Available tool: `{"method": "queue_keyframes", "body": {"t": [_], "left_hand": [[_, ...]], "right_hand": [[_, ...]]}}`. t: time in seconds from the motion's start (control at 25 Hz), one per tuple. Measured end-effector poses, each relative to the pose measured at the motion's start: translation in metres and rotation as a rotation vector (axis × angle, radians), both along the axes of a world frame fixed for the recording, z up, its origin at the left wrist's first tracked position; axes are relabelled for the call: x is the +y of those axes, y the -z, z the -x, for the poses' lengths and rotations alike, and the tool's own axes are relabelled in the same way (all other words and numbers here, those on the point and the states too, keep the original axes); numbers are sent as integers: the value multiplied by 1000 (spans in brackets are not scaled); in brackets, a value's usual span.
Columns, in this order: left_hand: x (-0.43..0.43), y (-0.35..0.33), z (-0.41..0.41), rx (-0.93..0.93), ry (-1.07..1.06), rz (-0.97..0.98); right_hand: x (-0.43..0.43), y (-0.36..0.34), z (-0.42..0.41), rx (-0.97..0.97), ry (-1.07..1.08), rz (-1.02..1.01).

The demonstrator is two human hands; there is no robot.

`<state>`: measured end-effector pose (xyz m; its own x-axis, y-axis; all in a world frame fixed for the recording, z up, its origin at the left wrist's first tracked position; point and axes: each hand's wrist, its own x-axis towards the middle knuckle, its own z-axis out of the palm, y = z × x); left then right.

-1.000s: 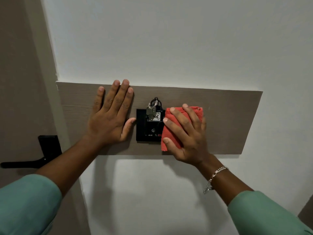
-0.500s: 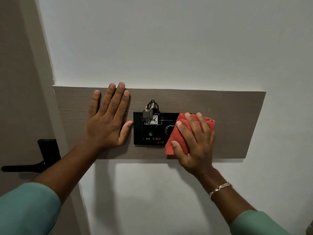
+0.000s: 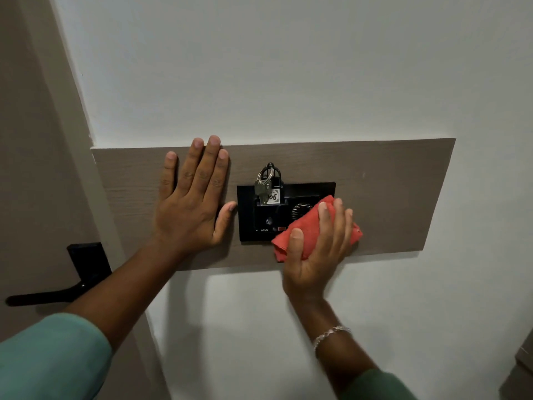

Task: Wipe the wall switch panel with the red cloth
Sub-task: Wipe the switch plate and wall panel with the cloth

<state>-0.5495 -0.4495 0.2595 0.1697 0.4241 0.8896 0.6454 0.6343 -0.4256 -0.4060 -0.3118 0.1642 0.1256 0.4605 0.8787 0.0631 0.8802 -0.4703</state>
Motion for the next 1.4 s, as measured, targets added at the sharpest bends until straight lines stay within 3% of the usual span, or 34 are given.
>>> {"method": "queue_keyframes", "body": {"t": [0.08, 0.2, 0.36, 0.6, 0.76, 0.88, 1.04, 1.16, 1.28, 1.4], "left_hand": [[0, 1, 0, -8, 5, 3], [0, 1, 0, -17, 25, 2], [-2, 0, 1, -37, 51, 2], [2, 4, 2, -41, 82, -11], [1, 3, 2, -21, 80, -15], [1, 2, 1, -19, 74, -19], [0, 2, 0, -16, 68, -21], [0, 2, -2, -19, 69, -23], [-1, 1, -1, -20, 70, -16], [-1, 2, -1, -27, 68, -15]], "right_hand": [[-10, 6, 6, 5, -22, 25], [13, 18, -11, -131, 35, -148], [23, 13, -14, -62, 21, -74], [40, -6, -32, -11, -51, -279], [40, -37, -26, -187, -45, -559], [53, -37, -38, -361, 29, -627], [67, -25, -64, -497, 29, -629], [59, -22, -73, -493, -1, -570], [42, -16, -75, -404, -95, -442], [20, -15, -69, -190, -149, -331]]}}
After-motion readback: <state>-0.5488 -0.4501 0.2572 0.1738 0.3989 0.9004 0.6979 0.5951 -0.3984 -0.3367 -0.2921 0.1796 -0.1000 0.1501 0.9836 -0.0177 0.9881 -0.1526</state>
